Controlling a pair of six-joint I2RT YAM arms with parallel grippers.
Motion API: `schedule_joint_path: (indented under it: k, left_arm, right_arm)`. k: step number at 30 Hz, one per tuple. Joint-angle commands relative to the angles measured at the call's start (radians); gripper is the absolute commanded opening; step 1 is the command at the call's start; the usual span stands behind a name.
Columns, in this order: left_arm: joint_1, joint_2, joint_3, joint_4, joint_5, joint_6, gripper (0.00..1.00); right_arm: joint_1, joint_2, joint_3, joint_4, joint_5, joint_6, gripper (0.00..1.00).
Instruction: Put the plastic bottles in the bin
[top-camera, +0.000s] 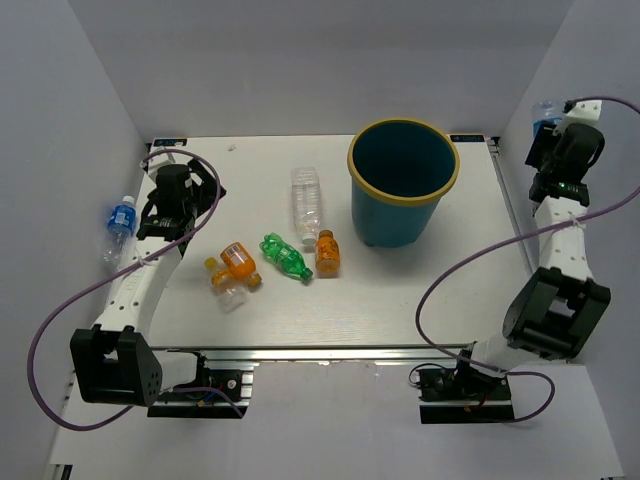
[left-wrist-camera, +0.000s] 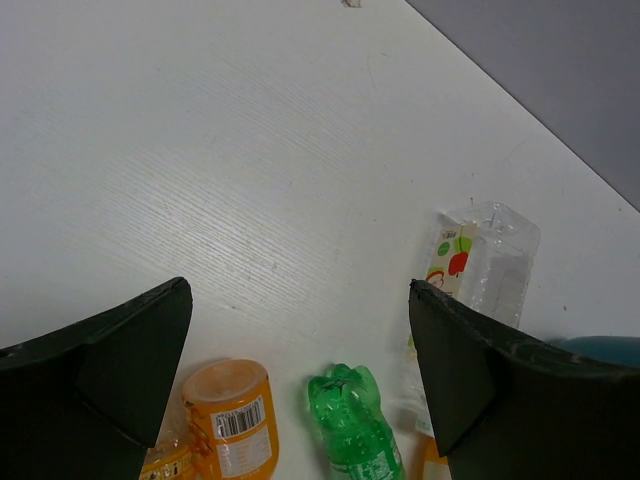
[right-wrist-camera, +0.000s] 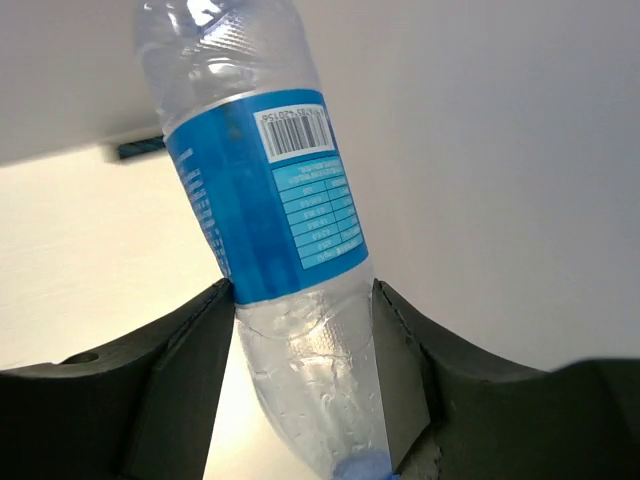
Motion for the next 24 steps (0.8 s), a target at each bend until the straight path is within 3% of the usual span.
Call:
schedule_joint_path:
  k: [1, 4, 7, 11, 14, 15, 16, 17, 21, 24]
  left_arm:
    - [0.003, -0.03, -0.004, -0.001, 0.03, -0.018, 0.98]
    - [0.003, -0.032, -0.004, -0.011, 0.043, -0.033, 0.98]
    - [0.003, -0.04, -0.014, -0.027, 0.059, -0.062, 0.98]
    - [0.005, -0.055, -0.037, -0.068, 0.074, -0.106, 0.98]
    - [0.003, -0.075, -0.062, -0.097, 0.086, -0.13, 0.98]
    - [0.003, -0.089, -0.065, -0.11, 0.088, -0.127, 0.98]
    - [0.003, -0.096, -0.066, -0.117, 0.088, -0.127, 0.98]
    - [0.003, -0.104, -0.066, -0.136, 0.083, -0.127, 0.98]
    - [0.003, -0.162, -0.07, -0.165, 0.077, -0.137, 0.98]
    - [0.003, -0.201, -0.086, -0.169, 0.065, -0.148, 0.98]
  right_arm:
    - [0.084, -0.114, 0.085, -0.087, -0.296, 0.031, 0.0]
    - [0.22, -0.173, 0.14, -0.169, -0.43, 0.027, 0.0]
    - [0.366, -0.159, 0.215, -0.277, -0.438, 0.001, 0.0]
    - [0.444, -0.134, 0.241, -0.306, -0.46, 0.04, 0.0]
    - [0.497, -0.121, 0.243, -0.332, -0.464, 0.031, 0.25]
    - [0.506, -0.116, 0.249, -0.349, -0.469, 0.03, 0.4]
    - [0.523, -0.111, 0.255, -0.363, -0.481, 0.03, 0.47]
    - [0.531, -0.105, 0.267, -0.386, -0.484, 0.03, 0.63]
    - [0.577, -0.114, 0.298, -0.443, -0.425, 0.025, 0.89]
    - [0.65, -0.15, 0.31, -0.495, -0.292, -0.013, 0.89]
